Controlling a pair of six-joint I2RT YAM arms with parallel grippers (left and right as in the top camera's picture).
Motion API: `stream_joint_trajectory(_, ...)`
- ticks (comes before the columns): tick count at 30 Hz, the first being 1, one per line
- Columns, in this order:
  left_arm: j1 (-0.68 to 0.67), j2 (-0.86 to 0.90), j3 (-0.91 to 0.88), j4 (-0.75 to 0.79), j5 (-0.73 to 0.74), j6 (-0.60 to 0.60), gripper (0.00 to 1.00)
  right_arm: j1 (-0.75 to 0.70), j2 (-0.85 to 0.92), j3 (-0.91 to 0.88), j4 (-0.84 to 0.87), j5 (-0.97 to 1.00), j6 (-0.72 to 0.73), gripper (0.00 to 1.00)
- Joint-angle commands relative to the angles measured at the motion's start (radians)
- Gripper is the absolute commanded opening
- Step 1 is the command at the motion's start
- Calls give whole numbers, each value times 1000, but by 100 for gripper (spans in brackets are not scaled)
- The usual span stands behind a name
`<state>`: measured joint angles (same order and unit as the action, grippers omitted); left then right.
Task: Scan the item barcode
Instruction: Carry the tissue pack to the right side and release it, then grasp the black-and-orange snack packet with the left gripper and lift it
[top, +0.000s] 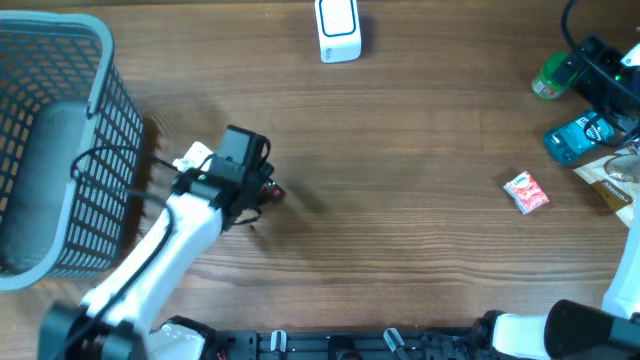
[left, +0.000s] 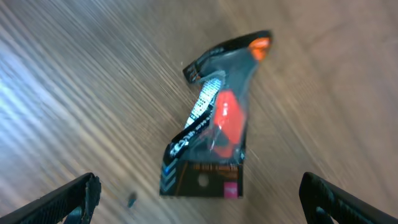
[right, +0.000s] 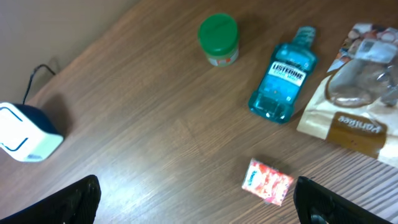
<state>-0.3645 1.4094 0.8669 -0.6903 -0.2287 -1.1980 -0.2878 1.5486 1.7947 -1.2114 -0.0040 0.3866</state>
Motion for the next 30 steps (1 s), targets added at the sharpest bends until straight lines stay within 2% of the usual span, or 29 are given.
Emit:
stream_joint_trajectory(1, 5, 117, -7, 50, 32, -66, 100, 0, 18, -3, -3, -51, -2, 100)
stream_joint_trajectory(3, 5, 167, -8, 81, 30, -61, 100, 0, 18, -3, -6, -51, 0, 100)
stream_joint_trajectory(9, 30, 282, -10, 238, 26, 58, 100, 0, 18, -3, -15, -51, 9, 99)
stream_joint_trajectory(15, 95, 290, -10, 300, 31, 200, 94, 0, 18, -3, -14, -51, 10, 100)
stream_joint_trajectory(16, 107, 290, -10, 306, 37, 216, 92, 0, 18, -3, -15, -51, 10, 100)
stream_joint_trajectory(18, 128, 290, -10, 314, 64, 226, 80, 0, 18, -3, -14, -51, 14, 100)
stream_joint_trajectory(22, 156, 291, -10, 322, 136, 226, 67, 0, 18, -3, -18, -51, 35, 100)
stream_joint_trajectory(28, 155, 291, -11, 320, 199, 225, 64, 0, 18, -3, -23, -51, 35, 100)
stream_joint_trajectory(29, 155, 291, -11, 320, 203, 225, 57, 0, 18, -3, -25, -51, 35, 100)
stream_joint_trajectory(30, 155, 291, -11, 320, 203, 225, 45, 0, 18, -3, -25, -51, 35, 100)
